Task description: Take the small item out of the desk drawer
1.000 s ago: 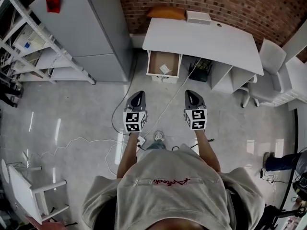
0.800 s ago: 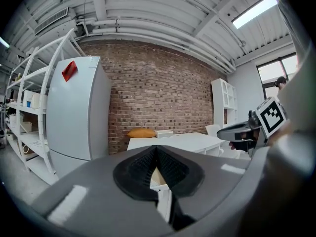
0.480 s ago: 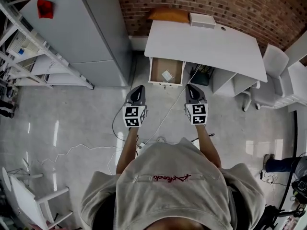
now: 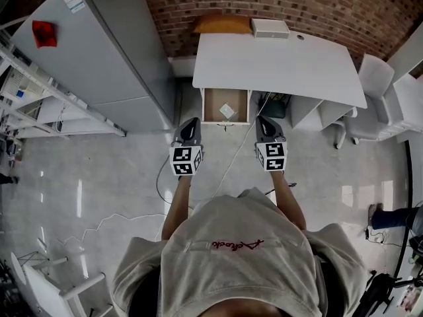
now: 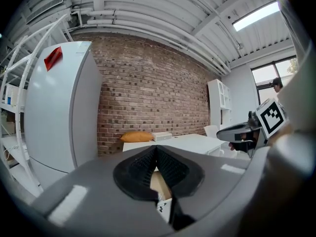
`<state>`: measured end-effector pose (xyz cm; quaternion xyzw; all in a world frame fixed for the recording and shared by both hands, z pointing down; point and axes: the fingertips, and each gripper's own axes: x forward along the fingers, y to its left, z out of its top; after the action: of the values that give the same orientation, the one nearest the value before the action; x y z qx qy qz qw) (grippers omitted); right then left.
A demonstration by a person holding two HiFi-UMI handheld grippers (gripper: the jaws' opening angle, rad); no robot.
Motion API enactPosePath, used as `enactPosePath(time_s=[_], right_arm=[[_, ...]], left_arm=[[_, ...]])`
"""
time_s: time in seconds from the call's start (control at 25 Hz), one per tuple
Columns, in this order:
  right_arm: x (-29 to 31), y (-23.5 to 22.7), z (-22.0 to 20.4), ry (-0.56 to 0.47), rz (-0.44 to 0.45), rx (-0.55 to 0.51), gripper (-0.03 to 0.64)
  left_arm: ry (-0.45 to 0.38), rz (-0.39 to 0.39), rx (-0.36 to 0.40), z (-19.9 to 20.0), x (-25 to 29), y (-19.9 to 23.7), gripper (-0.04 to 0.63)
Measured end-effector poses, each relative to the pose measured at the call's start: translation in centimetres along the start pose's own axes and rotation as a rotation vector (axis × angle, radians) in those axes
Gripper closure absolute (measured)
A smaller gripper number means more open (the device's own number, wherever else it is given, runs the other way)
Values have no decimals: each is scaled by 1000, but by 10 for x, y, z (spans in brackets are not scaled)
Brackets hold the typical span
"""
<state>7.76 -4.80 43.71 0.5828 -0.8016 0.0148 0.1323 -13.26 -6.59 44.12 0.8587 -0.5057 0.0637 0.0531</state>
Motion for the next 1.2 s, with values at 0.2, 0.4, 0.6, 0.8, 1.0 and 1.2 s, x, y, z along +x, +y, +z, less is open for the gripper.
enactPosePath(time_s=[0.2,0.4,0.6,0.8,1.0,1.2], right_arm=[[1,-5,-10,24,-10,13,604],[6,-2,-12,27,0,9,604],[15,-1,-12,30,17,7,604],[33,-6,-13,32,35,8,604],[58,-22,-11,31,45,5,604],[84,-50,-5,25,52,9,604]], left_arm=[[17,-15,-5,-7,6,-4,586],[37,-1,-17,-15,5,4,586],[43,12,-22,-17,9,7,586],[53,32,-32,-21,22,14,586],[53,43,-50,-20,53,22,586],[50,44,-38,-6,91,21,586]])
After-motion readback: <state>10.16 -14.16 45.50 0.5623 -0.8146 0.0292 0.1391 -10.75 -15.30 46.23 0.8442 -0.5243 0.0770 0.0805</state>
